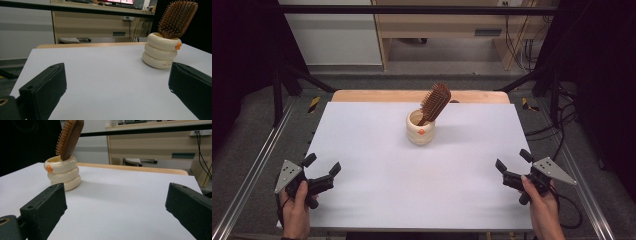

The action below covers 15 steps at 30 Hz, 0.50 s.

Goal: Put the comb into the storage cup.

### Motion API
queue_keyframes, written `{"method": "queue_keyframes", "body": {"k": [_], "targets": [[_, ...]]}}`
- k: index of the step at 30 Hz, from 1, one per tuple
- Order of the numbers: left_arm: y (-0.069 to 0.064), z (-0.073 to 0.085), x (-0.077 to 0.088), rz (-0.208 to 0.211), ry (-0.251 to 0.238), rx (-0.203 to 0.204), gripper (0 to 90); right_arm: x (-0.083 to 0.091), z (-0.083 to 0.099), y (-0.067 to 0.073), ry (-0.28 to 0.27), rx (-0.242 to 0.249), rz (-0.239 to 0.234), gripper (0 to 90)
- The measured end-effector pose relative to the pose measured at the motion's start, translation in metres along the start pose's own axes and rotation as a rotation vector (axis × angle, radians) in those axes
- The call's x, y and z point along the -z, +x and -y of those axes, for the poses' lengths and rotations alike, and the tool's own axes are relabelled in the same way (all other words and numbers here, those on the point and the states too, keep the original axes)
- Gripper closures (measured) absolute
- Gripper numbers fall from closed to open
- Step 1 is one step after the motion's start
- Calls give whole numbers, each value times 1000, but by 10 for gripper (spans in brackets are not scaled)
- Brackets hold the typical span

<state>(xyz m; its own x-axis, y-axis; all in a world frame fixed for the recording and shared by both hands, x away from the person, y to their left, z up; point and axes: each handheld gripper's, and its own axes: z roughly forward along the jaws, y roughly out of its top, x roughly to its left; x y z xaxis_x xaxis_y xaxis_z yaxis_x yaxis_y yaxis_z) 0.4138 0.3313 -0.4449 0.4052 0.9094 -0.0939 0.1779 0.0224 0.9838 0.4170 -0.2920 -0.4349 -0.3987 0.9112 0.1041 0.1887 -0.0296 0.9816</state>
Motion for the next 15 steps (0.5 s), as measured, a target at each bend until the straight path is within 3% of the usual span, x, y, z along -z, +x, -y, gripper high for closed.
{"method": "queue_keyframes", "body": {"k": [15], "targets": [[-3,-1,0,4,-3,-25,17,-2,18,3,19,2,-15,37]]}}
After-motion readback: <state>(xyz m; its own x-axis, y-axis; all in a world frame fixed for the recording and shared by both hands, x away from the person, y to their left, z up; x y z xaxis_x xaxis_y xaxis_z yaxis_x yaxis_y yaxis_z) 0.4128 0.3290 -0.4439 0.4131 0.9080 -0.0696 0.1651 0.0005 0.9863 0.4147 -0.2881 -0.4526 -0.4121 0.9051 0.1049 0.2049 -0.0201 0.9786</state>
